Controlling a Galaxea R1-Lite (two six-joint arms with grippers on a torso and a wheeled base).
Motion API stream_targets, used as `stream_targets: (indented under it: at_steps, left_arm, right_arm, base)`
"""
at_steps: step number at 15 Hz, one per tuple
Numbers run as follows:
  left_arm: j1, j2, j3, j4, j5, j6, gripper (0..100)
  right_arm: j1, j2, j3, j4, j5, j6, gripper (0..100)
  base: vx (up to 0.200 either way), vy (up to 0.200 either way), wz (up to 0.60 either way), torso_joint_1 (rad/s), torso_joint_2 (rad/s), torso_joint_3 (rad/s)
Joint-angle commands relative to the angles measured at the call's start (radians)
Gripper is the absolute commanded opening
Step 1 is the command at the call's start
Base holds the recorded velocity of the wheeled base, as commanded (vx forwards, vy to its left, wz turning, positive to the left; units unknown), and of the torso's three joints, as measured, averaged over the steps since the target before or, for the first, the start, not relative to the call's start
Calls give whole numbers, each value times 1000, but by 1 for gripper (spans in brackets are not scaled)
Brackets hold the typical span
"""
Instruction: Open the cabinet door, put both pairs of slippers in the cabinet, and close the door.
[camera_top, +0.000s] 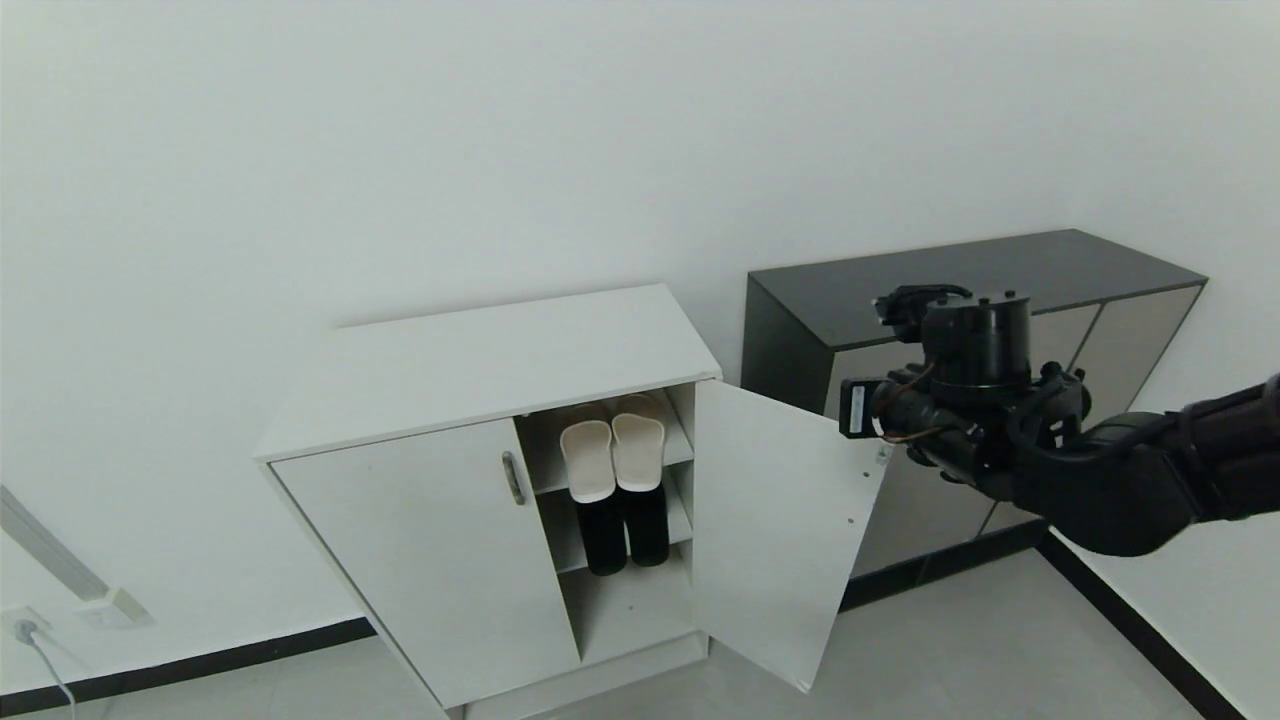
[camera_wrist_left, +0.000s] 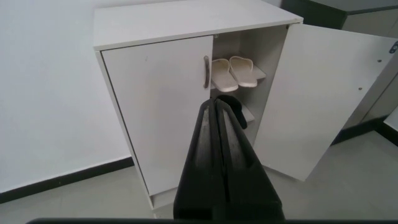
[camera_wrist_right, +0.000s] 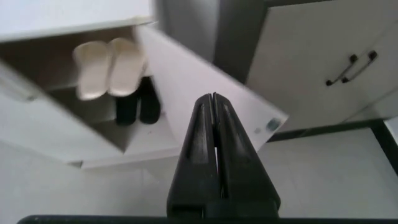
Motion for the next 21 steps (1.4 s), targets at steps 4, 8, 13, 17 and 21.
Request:
stream_targets:
  at_steps: [4, 8, 13, 17, 21]
  left_arm:
    - [0, 1, 0, 0, 0, -1, 0]
    - [0, 1, 0, 0, 0, -1, 0]
    - [0, 1, 0, 0, -1, -1, 0]
    - [0, 1, 0, 0, -1, -1, 0]
    - [0, 1, 0, 0, -1, -1, 0]
  right_arm:
    - [-117, 195, -183, 31, 42, 11, 0]
    - [-144, 243, -240, 72, 77, 36, 0]
    - [-174, 315, -286, 74, 82, 59, 0]
    - [-197, 361, -312, 74, 88, 60, 0]
    - [-200, 372, -318, 74, 88, 65, 0]
  base:
    - [0, 0, 0, 0, 0, 0]
    - [0, 0, 0, 0, 0, 0]
    - [0, 0, 0, 0, 0, 0]
    - [0, 0, 0, 0, 0, 0]
    - [0, 0, 0, 0, 0, 0]
